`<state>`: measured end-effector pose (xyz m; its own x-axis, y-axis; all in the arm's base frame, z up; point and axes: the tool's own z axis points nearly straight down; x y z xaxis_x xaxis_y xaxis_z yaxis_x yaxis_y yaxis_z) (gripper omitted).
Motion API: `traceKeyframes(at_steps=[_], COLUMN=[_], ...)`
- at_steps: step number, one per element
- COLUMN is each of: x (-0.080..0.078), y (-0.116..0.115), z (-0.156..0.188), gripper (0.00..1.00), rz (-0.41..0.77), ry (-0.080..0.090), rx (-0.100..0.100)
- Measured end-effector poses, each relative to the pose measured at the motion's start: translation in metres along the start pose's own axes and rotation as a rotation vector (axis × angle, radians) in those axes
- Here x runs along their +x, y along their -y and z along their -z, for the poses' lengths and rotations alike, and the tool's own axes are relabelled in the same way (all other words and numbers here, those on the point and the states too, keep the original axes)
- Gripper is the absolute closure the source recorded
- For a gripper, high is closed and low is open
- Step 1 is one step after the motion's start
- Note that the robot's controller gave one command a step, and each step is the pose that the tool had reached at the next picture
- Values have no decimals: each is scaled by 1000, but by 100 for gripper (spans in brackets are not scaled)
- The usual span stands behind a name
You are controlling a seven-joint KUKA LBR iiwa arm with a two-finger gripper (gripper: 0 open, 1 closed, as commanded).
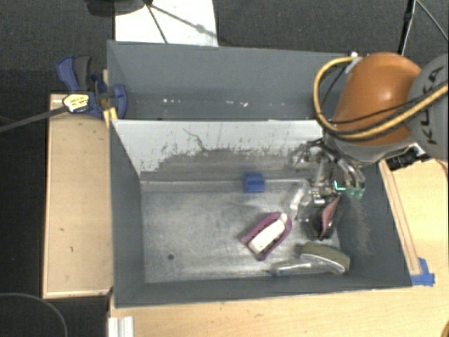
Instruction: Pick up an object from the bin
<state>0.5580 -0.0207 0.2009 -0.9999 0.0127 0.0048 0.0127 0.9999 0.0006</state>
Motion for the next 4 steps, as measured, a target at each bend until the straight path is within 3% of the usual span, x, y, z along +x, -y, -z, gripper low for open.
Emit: traceKeyframes(at_steps=[1, 2, 3, 4], x=[35, 34, 35, 74], y=[18, 18, 18, -98], z=[-127, -123, -124, -128], gripper=[0, 100, 0, 0], rz=[28, 31, 32, 355], ry=[9, 11, 9, 25], rx=[1, 1, 1, 2])
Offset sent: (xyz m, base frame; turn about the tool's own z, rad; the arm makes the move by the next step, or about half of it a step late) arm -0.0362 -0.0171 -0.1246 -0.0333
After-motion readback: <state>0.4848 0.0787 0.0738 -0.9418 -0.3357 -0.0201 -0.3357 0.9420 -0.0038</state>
